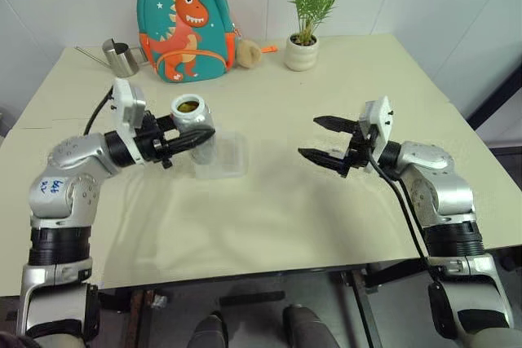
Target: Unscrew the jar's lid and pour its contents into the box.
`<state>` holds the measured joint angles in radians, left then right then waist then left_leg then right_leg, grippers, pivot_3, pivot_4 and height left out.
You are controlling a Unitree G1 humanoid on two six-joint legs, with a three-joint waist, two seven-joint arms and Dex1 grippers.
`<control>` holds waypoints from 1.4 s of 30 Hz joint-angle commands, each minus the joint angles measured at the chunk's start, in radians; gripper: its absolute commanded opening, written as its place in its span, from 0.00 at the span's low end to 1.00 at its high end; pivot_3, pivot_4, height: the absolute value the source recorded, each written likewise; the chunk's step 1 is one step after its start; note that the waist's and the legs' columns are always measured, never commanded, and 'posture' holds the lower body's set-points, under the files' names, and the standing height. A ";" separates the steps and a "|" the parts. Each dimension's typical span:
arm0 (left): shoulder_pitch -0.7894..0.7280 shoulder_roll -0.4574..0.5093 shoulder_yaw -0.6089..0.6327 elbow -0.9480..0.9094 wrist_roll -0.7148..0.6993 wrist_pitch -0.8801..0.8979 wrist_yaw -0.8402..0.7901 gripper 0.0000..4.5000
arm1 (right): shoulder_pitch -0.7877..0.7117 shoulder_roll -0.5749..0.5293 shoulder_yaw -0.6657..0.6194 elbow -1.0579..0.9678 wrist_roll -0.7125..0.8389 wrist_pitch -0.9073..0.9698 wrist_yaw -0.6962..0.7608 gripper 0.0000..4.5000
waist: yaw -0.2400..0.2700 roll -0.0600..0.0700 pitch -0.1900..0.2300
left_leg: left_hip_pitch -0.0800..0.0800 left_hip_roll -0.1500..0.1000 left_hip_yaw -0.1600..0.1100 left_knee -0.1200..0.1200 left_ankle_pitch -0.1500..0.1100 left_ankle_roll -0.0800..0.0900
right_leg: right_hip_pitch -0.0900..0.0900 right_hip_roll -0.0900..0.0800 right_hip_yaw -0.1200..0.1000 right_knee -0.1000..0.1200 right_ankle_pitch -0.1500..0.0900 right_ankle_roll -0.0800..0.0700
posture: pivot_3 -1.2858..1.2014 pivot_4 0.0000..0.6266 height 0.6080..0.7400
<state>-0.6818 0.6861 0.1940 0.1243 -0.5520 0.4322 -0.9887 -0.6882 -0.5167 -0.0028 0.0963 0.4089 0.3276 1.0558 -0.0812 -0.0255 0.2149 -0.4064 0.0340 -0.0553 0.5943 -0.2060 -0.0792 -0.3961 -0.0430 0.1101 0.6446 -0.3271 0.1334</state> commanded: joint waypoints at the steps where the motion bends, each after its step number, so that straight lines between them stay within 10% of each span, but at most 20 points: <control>1: -0.095 0.040 -0.024 0.147 0.128 -0.095 0.049 0.43 | -0.001 -0.004 0.017 -0.092 0.018 0.027 0.002 1.00 | 0.003 0.000 0.000 | 0.000 0.000 0.000 0.000 0.000 0.000 | 0.000 0.000 0.000 0.000 0.000 0.000 | 0.52 0.24 1.00; 11: -0.259 0.001 -0.193 0.508 0.549 -0.538 0.353 0.43 | 0.042 0.009 0.026 -0.125 0.008 0.034 -0.040 1.00 | 0.018 0.000 0.000 | -0.001 0.000 0.000 0.000 0.000 0.001 | -0.001 0.000 0.000 -0.001 0.000 0.001 | 0.52 0.24 1.00; 21: -0.355 0.055 -0.534 0.714 1.250 -0.948 1.138 0.43 | 0.076 0.018 0.014 -0.135 0.016 0.048 -0.092 1.00 | 0.036 0.000 0.000 | -0.003 -0.001 0.000 0.001 -0.001 0.001 | -0.001 -0.001 0.000 -0.002 0.000 0.002 | 0.52 0.24 1.00; 30: -0.484 0.100 -0.818 0.757 1.725 -0.858 1.638 0.43 | 0.111 0.038 0.019 -0.154 0.018 0.045 -0.127 1.00 | 0.045 0.000 0.000 | -0.003 -0.001 0.001 0.001 -0.001 0.001 | -0.001 0.000 0.000 -0.001 0.000 0.002 | 0.52 0.24 1.00; 42: -0.564 0.107 -0.978 0.762 1.964 -0.746 1.905 0.43 | 0.131 0.065 0.019 -0.160 0.016 0.040 -0.162 1.00 | 0.051 -0.001 0.000 | -0.003 -0.001 0.001 0.001 -0.001 0.001 | -0.002 0.000 0.000 -0.001 0.000 0.003 | 0.52 0.24 1.00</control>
<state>-1.2114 0.7667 -0.7761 0.9041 1.3827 -0.3380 0.8775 -0.5597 -0.4560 0.0338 -0.0274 0.4095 0.3764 0.8993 -0.0297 -0.0260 0.2150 -0.4094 0.0325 -0.0542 0.5953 -0.2066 -0.0782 -0.3979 -0.0434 0.1103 0.6437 -0.3272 0.1365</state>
